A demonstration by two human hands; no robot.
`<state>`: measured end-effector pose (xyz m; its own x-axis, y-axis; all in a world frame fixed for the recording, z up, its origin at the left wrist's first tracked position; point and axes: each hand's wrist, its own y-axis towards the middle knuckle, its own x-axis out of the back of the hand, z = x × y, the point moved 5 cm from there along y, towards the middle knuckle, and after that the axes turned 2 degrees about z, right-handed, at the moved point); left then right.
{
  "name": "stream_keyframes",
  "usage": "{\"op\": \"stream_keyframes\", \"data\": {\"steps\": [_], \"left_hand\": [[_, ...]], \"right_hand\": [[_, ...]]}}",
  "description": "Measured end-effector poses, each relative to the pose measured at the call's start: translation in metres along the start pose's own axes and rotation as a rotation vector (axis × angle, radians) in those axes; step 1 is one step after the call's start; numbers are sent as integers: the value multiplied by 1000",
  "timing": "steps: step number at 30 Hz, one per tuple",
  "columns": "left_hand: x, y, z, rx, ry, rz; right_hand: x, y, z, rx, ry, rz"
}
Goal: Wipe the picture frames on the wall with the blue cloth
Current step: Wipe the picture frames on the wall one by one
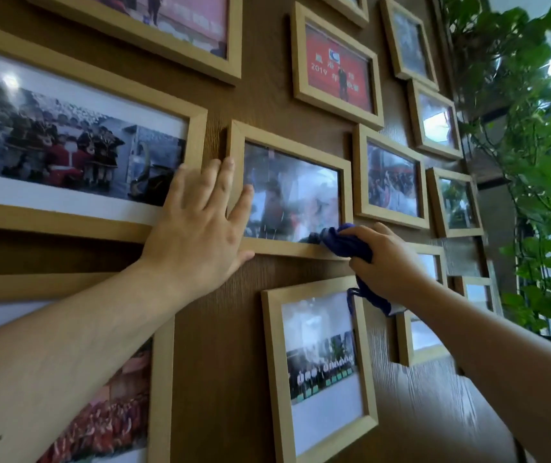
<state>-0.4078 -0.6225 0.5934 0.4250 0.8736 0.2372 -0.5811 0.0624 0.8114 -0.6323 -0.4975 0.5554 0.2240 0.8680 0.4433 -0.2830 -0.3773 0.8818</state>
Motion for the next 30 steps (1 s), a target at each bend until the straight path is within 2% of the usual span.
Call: {"op": "stream_keyframes", "data": {"steps": [4, 8, 14, 17, 21, 23, 30], "left_hand": [[-4, -31, -33, -201, -121, -95], [-29, -61, -71, -295, -161, 63], [-51, -67, -84, -259, -158, 186], [-50, -67, -84, -253, -166, 195], [-50, -67, -85, -251, -165, 170], [-50, -68, -86, -249, -171, 165], [-50, -68, -87, -229, -186, 165]], "right_hand": [[-13, -49, -17, -76, 74, -113], [-41, -86, -21, -126, 123, -84], [-72, -98, -12, -161, -8, 13], [-79, -102, 13, -79, -13, 4], [-89, -111, 52, 197, -58, 53], [-89, -112, 47, 228, -88, 60], [-84, -123, -13, -69, -109, 20]]}}
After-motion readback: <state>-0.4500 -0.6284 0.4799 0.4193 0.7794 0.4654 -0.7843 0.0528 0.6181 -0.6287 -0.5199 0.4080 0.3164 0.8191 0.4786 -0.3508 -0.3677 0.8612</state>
